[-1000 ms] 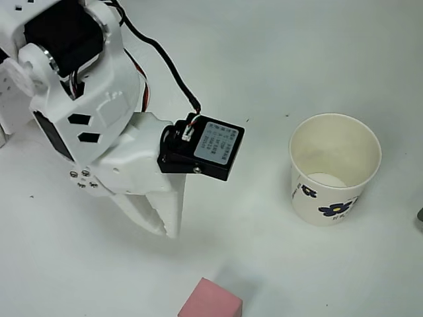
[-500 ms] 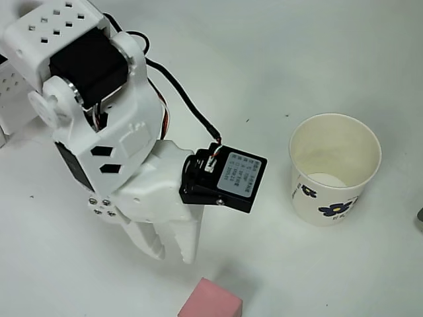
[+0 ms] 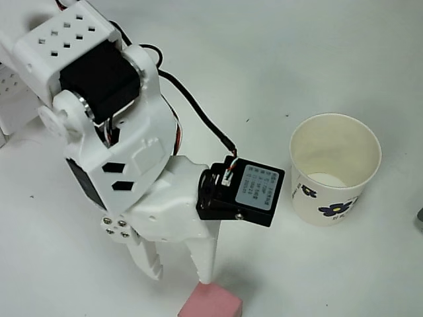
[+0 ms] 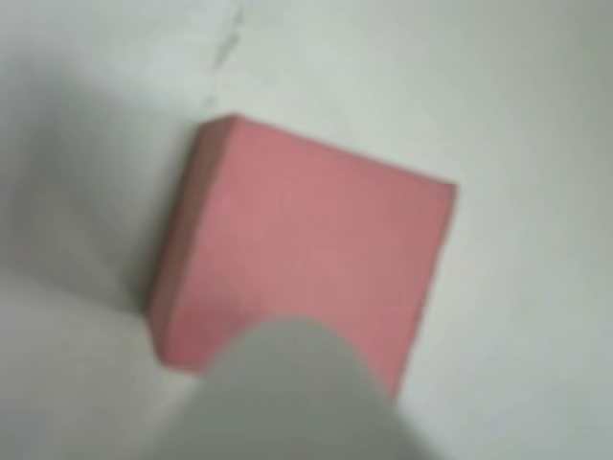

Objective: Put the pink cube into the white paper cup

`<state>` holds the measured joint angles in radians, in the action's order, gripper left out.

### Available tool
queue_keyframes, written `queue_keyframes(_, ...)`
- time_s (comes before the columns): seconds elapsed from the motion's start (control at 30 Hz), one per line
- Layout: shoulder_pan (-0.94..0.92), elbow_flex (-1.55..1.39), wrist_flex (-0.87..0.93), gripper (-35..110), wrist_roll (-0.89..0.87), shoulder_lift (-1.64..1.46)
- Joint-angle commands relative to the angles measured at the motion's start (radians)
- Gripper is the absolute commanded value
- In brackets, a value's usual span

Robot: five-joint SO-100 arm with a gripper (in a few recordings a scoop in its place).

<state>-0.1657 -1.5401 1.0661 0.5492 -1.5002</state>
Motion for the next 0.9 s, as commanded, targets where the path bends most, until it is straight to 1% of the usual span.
queue_keyframes(0.0, -0.009, 0.126, -0.006, 27, 0.015, -0.017)
queue_keyframes(0.17, -0.002, 0.172, -0.006, 28, 0.018, 0.025)
queue_keyframes(0.3, 0.002, 0.216, -0.003, 31, 0.031, 0.066)
queue_keyframes(0.5, 0.012, 0.359, 0.063, 33, 0.037, 0.170)
queue_keyframes(0.87, 0.018, 0.385, 0.071, 33, 0.038, 0.213)
